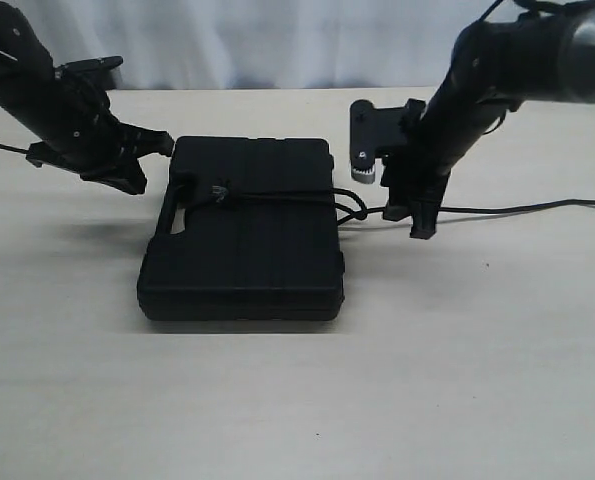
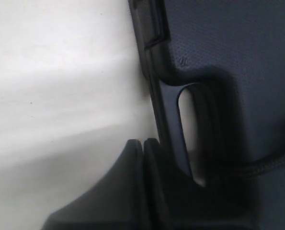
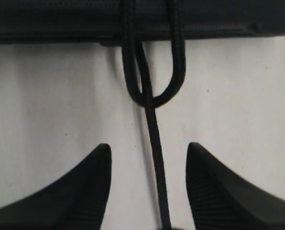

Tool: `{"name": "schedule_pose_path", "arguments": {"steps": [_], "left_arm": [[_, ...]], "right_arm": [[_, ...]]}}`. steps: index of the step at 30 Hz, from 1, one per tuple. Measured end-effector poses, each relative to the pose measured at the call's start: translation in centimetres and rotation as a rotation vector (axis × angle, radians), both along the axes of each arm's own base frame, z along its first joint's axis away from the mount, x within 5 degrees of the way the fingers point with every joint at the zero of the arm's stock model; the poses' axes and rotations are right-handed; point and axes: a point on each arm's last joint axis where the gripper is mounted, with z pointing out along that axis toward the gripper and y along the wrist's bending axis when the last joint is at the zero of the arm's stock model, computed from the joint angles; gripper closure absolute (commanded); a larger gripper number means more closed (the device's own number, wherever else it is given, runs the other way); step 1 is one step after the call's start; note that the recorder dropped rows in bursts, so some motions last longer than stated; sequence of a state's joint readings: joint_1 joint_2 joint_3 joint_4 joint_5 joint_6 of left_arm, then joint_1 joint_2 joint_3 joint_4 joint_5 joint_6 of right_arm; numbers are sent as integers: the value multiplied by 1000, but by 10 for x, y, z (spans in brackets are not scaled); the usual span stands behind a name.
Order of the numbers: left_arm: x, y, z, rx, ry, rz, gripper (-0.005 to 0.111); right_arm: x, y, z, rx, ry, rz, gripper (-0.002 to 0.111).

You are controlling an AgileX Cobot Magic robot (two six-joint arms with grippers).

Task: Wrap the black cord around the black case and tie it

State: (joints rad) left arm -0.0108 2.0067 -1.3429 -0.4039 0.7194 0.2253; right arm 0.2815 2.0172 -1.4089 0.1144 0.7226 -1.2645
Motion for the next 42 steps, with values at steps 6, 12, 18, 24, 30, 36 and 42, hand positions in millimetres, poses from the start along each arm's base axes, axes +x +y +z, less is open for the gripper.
{"name": "schedule_pose_path", "arguments": {"steps": [6,12,18,24,30,36,42], "left_arm": [[0,0,0,1,-1,-4,107],[1,-3,1,-41,-1,24,107],[3,-12,2,-51,-29,20,107],[5,-28,-10,-45,-32,-2,102],[10,-29,-17,-23,-61,1,68],[11,-28,-19,-6,-72,-4,60],[9,-32,-44,-15,10,-12,70]], "right_arm": [[8,5,-22,-11,-34,10,63],[11,5,-36,-21,-23,-3,104],[12,5,-38,-8,-19,-42,104],[10,5,-38,-9,-1,-51,104],[8,4,-39,-16,27,-51,104],[7,4,-39,-18,34,-51,104],[7,4,-39,-9,42,-84,104]]}}
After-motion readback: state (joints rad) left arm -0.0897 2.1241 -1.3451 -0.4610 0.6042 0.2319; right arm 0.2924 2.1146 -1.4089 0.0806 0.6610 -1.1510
